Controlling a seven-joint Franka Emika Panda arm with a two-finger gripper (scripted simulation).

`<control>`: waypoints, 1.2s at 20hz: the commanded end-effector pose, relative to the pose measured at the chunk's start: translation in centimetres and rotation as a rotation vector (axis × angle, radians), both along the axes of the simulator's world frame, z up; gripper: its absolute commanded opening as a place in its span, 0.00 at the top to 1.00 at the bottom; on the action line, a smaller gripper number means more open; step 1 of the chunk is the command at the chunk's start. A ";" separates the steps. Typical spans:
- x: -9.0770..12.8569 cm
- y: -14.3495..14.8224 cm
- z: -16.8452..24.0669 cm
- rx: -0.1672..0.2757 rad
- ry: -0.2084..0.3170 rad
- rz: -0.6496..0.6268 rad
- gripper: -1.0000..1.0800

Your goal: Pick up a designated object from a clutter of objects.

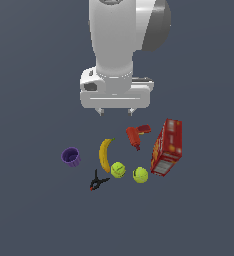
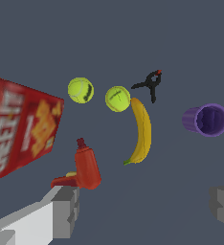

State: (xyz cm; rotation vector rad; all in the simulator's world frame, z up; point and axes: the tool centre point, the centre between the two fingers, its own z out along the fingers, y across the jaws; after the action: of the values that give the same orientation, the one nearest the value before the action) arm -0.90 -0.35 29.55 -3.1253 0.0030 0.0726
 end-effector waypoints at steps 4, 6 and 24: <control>0.1 0.0 0.1 -0.001 -0.006 0.003 0.04; 0.4 0.0 0.4 -0.001 -0.018 0.007 0.04; 1.5 -0.8 -2.9 -0.003 -0.036 -0.004 0.04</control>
State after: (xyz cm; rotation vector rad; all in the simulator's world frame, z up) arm 0.44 -0.93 27.53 -3.1293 0.0028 0.0155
